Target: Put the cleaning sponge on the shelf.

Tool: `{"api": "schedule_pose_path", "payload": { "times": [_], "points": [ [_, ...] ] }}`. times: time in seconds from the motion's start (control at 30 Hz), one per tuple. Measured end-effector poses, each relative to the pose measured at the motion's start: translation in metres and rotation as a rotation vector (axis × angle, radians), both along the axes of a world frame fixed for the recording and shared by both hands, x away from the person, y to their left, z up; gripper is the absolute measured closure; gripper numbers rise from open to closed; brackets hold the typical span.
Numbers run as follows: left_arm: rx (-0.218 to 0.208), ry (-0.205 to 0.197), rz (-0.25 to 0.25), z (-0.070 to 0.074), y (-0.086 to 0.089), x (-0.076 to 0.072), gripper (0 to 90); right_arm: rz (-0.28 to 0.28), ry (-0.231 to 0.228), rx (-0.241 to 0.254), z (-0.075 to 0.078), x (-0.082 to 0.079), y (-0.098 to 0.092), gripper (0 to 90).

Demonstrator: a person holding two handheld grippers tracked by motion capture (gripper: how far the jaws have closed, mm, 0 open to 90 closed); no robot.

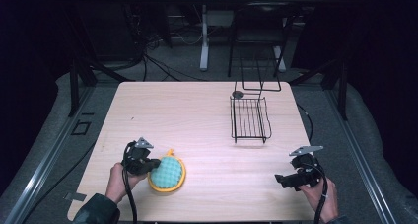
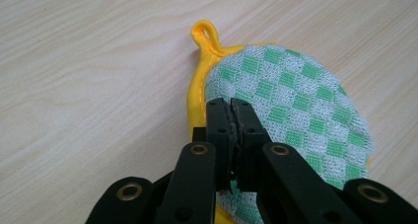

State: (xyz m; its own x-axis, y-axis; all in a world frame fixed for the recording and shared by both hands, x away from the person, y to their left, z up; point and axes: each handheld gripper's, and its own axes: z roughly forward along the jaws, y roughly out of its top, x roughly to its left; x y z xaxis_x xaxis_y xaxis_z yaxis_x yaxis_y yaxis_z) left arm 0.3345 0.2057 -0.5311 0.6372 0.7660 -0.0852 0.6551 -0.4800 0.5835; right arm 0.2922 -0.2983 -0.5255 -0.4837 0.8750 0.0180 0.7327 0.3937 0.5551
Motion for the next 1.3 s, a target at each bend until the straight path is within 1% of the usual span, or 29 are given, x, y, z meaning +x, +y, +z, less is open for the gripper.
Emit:
{"api": "schedule_pose_path", "payload": {
  "times": [0.13,0.2,0.33,0.37,0.43,0.5,0.53,0.6,0.7,0.87,0.97,1.03,1.13,1.2,1.23,1.27,1.3],
  "points": [
    [-0.010,-0.021,-0.001,0.005,0.002,-0.003,88.0,0.002,-0.006,0.004,0.000,-0.001,0.001,4.0],
    [-0.020,-0.021,-0.004,0.006,0.002,-0.003,88.0,0.003,-0.001,0.001,0.000,-0.001,0.001,4.0],
    [-0.021,-0.025,-0.012,0.009,0.002,-0.004,88.0,0.001,-0.001,0.001,0.000,0.000,0.000,4.0],
    [-0.024,-0.028,-0.016,0.011,0.002,-0.005,88.1,0.000,-0.005,0.010,0.000,0.000,0.000,3.9],
    [-0.032,-0.038,-0.019,0.014,0.003,-0.006,88.1,-0.002,-0.004,0.008,0.000,0.000,0.000,3.9],
    [-0.038,-0.039,-0.018,0.016,0.002,-0.007,88.1,-0.001,-0.005,0.005,0.001,-0.001,0.000,3.8],
    [-0.044,-0.052,-0.014,0.018,0.002,-0.008,88.1,0.001,-0.006,0.004,0.001,-0.001,0.000,3.7],
    [-0.043,-0.050,-0.019,0.019,0.002,-0.008,88.1,0.001,-0.008,0.001,0.001,-0.001,0.000,3.8],
    [-0.046,-0.065,-0.017,0.022,0.001,-0.008,88.1,-0.001,-0.004,-0.003,0.000,0.000,0.000,3.8],
    [-0.059,-0.075,-0.023,0.028,0.003,-0.009,88.1,0.001,-0.010,-0.002,0.000,-0.001,-0.001,3.8],
    [-0.062,-0.076,-0.023,0.029,0.004,-0.008,88.1,0.001,-0.002,-0.005,0.000,0.000,0.000,3.8],
    [-0.068,-0.083,-0.025,0.032,0.002,-0.009,88.1,-0.001,-0.009,-0.002,0.000,0.000,0.001,3.8],
    [-0.073,-0.095,-0.029,0.036,0.001,-0.010,88.1,0.003,-0.017,-0.011,0.002,-0.001,0.002,3.8],
    [-0.078,-0.102,-0.026,0.037,0.001,-0.010,88.1,0.006,-0.016,-0.014,0.001,-0.001,0.002,3.8],
    [-0.080,-0.100,-0.030,0.038,0.001,-0.008,88.1,0.005,-0.016,-0.008,0.001,0.000,0.002,3.8],
    [-0.081,-0.109,-0.029,0.038,0.000,-0.007,88.1,0.002,-0.014,-0.011,0.001,0.000,0.001,3.8],
    [-0.086,-0.101,-0.033,0.039,0.000,-0.007,88.1,0.001,-0.010,-0.006,0.001,0.000,0.001,3.7]
  ]
}}
